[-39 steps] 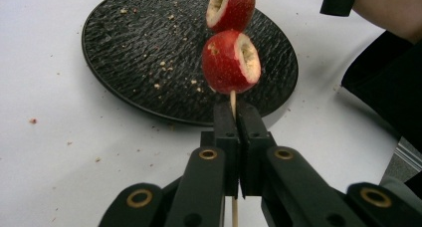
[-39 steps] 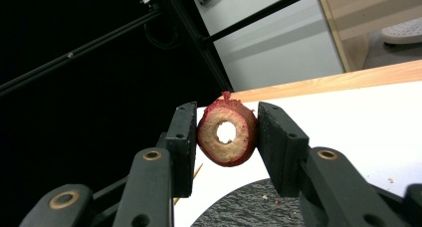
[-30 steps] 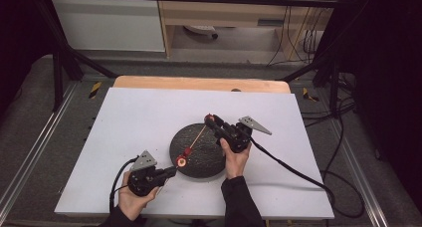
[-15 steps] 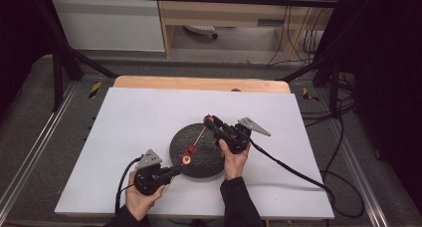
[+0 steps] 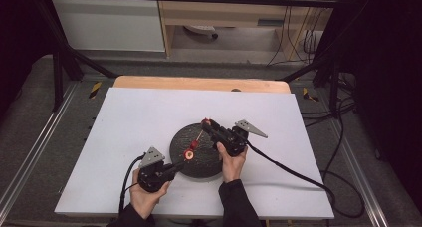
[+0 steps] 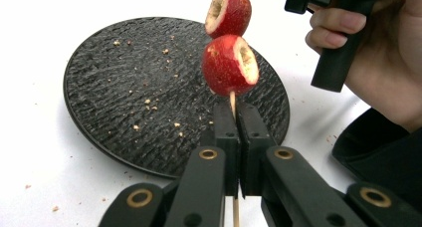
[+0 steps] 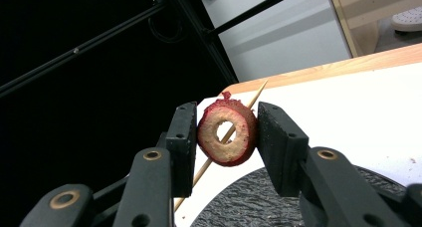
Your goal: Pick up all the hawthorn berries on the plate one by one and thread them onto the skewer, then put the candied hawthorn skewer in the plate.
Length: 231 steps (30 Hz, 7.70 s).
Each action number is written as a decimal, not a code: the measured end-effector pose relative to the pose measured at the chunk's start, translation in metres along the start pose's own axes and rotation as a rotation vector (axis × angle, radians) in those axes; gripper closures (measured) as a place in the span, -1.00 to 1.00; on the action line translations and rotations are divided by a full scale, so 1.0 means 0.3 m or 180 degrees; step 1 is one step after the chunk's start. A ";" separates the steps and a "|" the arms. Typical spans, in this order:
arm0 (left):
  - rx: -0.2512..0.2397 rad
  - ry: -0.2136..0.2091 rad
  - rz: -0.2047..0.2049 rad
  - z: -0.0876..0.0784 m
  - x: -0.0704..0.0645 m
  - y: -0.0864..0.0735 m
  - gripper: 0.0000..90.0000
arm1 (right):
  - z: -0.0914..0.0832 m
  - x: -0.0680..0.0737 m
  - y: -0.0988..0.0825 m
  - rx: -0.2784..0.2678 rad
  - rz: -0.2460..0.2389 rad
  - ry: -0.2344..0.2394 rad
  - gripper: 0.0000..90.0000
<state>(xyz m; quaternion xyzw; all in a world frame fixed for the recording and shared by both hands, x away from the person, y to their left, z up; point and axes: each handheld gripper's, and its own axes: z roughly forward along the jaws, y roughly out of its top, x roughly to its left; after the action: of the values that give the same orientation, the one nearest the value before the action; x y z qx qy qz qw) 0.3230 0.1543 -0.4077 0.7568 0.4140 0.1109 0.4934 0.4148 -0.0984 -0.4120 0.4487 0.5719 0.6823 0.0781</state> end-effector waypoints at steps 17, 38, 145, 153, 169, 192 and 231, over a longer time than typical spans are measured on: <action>-0.0026 0.0012 0.0062 0.023 0.009 0.018 0.96 | -0.005 0.009 -0.016 0.0083 0.0017 0.0040 0.38; -0.0033 -0.0019 0.0112 0.044 0.024 0.017 0.96 | -0.011 0.022 -0.048 0.0190 -0.0014 0.0076 0.38; 0.1157 0.0217 0.0549 0.206 0.102 0.089 0.96 | -0.454 -0.281 -0.042 0.1704 -0.0962 -0.0519 -0.98; 0.1221 0.0257 0.0594 0.227 0.089 0.084 0.96 | -0.456 -0.282 -0.040 0.1684 -0.0973 -0.0516 -0.98; 0.1167 0.0242 0.0618 0.218 0.088 0.088 0.77 | -0.456 -0.279 -0.042 0.1694 -0.0963 -0.0534 -0.97; 0.1118 0.0048 0.0729 0.074 0.165 0.084 -0.42 | -0.457 -0.279 -0.040 0.1693 -0.0967 -0.0547 -0.98; 0.0606 0.0345 0.0422 -0.172 0.404 -0.162 -0.86 | -0.455 -0.279 -0.051 0.1835 -0.0993 -0.0617 -0.98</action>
<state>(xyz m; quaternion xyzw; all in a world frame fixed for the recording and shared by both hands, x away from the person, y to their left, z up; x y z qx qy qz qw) 0.3447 0.2855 -0.4523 0.8189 0.3977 0.1442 0.3879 0.3617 -0.2422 -0.4609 0.4221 0.7929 0.4265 0.1055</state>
